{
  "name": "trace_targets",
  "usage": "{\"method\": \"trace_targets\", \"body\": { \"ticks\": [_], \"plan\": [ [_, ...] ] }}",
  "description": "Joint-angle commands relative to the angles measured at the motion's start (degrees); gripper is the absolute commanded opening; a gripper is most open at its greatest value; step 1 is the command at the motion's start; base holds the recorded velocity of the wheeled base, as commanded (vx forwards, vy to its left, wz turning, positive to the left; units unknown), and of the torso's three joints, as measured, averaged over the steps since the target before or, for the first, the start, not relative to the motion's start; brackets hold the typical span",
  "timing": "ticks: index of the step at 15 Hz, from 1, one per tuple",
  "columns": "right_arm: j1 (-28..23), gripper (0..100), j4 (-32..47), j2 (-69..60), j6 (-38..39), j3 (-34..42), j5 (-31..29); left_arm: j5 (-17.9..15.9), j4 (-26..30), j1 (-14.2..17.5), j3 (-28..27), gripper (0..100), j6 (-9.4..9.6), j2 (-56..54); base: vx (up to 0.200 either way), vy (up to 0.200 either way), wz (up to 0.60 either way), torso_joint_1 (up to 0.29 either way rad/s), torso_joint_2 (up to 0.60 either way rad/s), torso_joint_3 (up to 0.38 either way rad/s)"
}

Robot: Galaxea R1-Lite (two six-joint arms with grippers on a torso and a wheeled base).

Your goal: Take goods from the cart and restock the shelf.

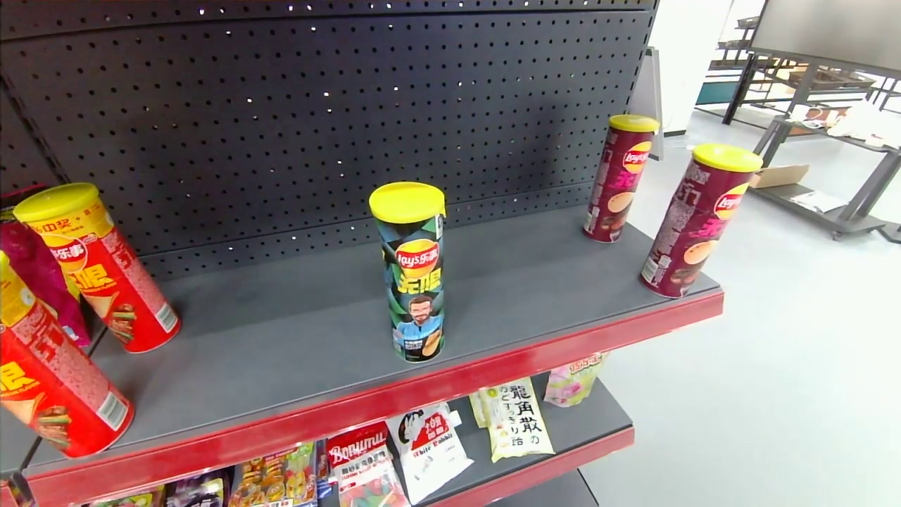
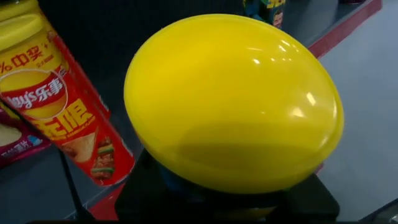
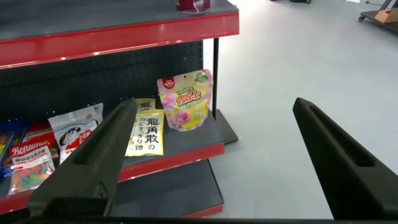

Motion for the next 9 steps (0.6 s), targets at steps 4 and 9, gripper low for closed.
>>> {"method": "trace_targets", "body": {
  "ticks": [4,9],
  "plan": [
    [0.0,100,0.0,0.0,0.0,0.0,0.0,-2.1,-17.5,-0.1,-0.4,0,-2.01,22.2,0.0,0.0,0.0,0.0,0.0,0.0],
    [0.0,100,0.0,0.0,0.0,0.0,0.0,0.1,-37.7,-6.7,-3.9,0,-5.79,44.6,0.0,0.0,0.0,0.0,0.0,0.0]
  ]
}}
